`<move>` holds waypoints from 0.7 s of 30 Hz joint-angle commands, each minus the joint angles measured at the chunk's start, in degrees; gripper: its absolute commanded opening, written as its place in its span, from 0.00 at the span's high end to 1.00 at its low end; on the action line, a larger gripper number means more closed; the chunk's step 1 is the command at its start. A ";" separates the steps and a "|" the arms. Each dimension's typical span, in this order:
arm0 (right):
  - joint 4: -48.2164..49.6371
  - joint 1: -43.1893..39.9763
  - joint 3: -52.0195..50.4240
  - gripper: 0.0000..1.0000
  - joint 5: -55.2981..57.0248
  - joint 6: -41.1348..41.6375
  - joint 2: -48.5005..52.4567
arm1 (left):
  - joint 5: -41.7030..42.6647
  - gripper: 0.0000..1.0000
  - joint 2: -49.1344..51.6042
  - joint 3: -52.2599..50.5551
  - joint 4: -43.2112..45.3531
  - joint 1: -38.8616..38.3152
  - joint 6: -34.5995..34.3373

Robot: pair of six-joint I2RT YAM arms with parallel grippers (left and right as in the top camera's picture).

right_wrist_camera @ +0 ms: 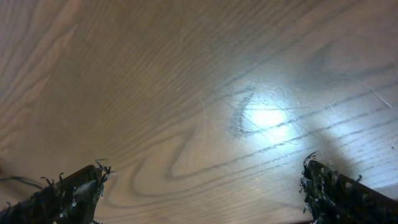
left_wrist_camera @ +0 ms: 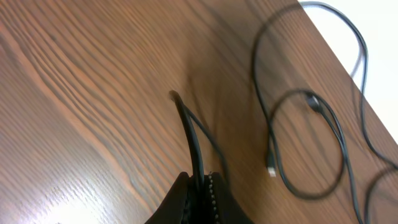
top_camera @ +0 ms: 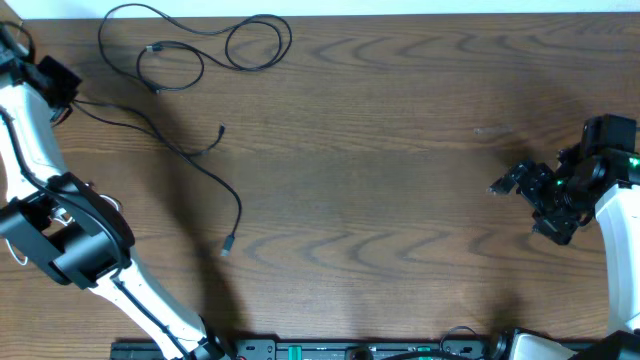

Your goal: Untangle cables

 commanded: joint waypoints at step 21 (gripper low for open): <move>-3.26 0.66 -0.15 0.01 1.77 -0.52 0.02 | -11.08 0.20 5.99 0.35 12.66 8.33 0.33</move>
